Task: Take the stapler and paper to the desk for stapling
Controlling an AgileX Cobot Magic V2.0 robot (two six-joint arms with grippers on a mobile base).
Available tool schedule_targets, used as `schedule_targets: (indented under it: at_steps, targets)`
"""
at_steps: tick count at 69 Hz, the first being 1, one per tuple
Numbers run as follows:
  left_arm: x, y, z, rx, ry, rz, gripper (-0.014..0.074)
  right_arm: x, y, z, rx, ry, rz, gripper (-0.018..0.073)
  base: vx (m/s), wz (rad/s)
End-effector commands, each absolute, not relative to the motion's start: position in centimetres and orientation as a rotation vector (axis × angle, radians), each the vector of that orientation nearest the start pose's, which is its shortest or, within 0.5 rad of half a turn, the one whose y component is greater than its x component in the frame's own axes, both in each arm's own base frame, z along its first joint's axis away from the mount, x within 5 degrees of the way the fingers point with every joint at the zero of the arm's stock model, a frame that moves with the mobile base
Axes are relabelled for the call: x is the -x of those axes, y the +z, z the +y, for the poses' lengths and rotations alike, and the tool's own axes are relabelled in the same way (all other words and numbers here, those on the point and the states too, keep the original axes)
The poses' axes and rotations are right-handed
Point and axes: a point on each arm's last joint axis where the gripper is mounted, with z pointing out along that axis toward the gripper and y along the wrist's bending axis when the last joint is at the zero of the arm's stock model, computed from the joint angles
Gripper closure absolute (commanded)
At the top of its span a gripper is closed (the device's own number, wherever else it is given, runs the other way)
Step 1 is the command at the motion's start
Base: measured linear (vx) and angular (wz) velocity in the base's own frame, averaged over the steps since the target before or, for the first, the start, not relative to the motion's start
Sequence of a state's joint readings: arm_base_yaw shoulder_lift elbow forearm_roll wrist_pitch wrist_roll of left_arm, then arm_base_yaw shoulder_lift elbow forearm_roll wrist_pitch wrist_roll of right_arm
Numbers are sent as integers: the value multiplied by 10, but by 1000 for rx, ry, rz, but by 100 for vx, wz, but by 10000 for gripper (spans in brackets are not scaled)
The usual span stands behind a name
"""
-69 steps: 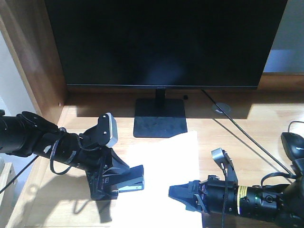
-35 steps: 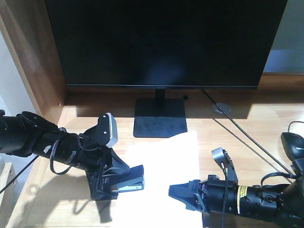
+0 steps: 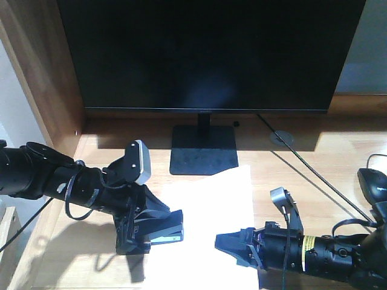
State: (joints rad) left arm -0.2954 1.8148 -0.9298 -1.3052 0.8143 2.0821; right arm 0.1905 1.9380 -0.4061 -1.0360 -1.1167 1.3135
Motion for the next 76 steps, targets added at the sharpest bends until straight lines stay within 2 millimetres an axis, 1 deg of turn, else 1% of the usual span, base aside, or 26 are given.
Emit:
schedule_targets:
  at_steps: [1, 12, 17, 42, 60, 68, 76]
  targets:
    - [-294, 188, -166, -1500, -761, 1704, 603, -224, 107, 117, 22, 1501, 2197, 562, 0, 0]
    - [-297, 184, -168, -1497, -674, 1736, 603, -224, 108, 117, 22, 1502, 2196, 562, 0, 0]
    - [-298, 182, -168, -1494, -668, 1747, 603, -224, 108, 117, 22, 1503, 2195, 562, 0, 0]
    - [-297, 153, -172, -1524, -800, 1795, 603, -224, 108, 117, 22, 1503, 2194, 562, 0, 0]
    - [-299, 131, -171, -1546, -804, 1859, 603, -224, 108, 117, 23, 1507, 2190, 562, 0, 0]
    - [-299, 125, -170, -1545, -805, 1878, 603, -224, 108, 117, 23, 1508, 2189, 562, 0, 0]
    - [-299, 124, -170, -1545, -806, 1879, 603, -224, 108, 117, 23, 1512, 2185, 562, 0, 0]
